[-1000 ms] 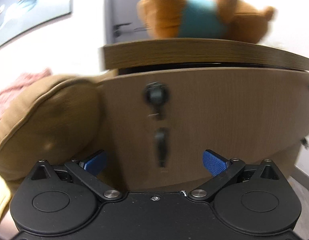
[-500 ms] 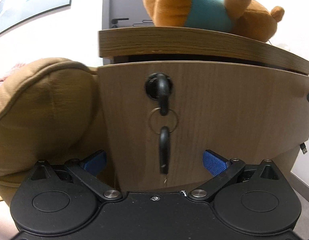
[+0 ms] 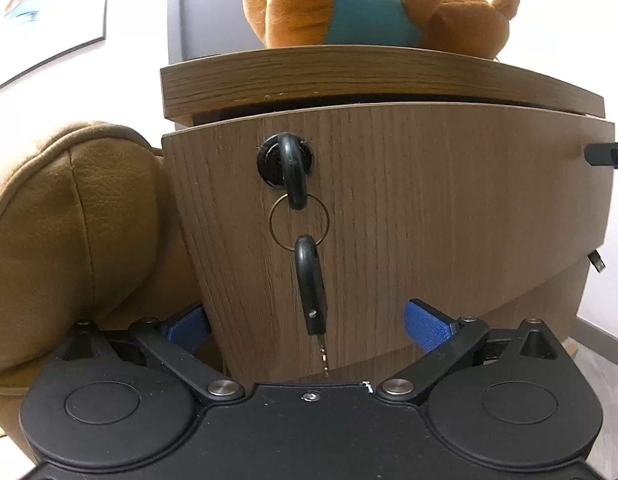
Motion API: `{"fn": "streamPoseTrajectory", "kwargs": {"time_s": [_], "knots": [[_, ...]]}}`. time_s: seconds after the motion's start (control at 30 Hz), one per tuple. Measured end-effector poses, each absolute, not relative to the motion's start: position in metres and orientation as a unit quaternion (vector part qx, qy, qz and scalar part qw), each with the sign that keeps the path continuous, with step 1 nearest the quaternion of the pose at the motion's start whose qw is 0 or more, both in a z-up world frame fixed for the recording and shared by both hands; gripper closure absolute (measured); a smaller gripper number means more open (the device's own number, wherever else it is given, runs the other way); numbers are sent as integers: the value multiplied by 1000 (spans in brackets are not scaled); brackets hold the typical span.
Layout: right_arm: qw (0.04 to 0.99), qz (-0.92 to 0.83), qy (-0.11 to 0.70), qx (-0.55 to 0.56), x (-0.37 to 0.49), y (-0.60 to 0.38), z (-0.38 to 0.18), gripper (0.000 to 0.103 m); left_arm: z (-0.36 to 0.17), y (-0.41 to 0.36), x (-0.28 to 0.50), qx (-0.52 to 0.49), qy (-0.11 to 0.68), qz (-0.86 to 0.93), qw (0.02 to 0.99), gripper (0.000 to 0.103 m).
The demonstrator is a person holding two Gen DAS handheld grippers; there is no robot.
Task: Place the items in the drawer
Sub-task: 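Pull the nightstand drawer open with the left tool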
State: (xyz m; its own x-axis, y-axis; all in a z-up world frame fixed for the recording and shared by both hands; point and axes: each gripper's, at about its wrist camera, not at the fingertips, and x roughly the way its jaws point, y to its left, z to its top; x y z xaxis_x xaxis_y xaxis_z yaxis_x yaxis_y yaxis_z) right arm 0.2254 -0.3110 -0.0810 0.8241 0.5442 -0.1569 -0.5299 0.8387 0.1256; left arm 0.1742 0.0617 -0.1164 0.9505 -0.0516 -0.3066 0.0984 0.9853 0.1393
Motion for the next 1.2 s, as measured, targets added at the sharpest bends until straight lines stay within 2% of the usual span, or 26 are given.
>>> {"fn": "streamPoseTrajectory", "kwargs": {"time_s": [0.5, 0.83, 1.2], "knots": [[939, 326, 110, -2, 199, -319, -69, 0, -102, 73, 157, 81, 168, -82, 979, 3], [930, 348, 117, -24, 166, -325, -67, 0, -109, 66, 117, 121, 171, -132, 969, 3], [919, 372, 124, -34, 126, -335, -65, 0, -107, 73, 66, 117, 182, -146, 965, 3]]}}
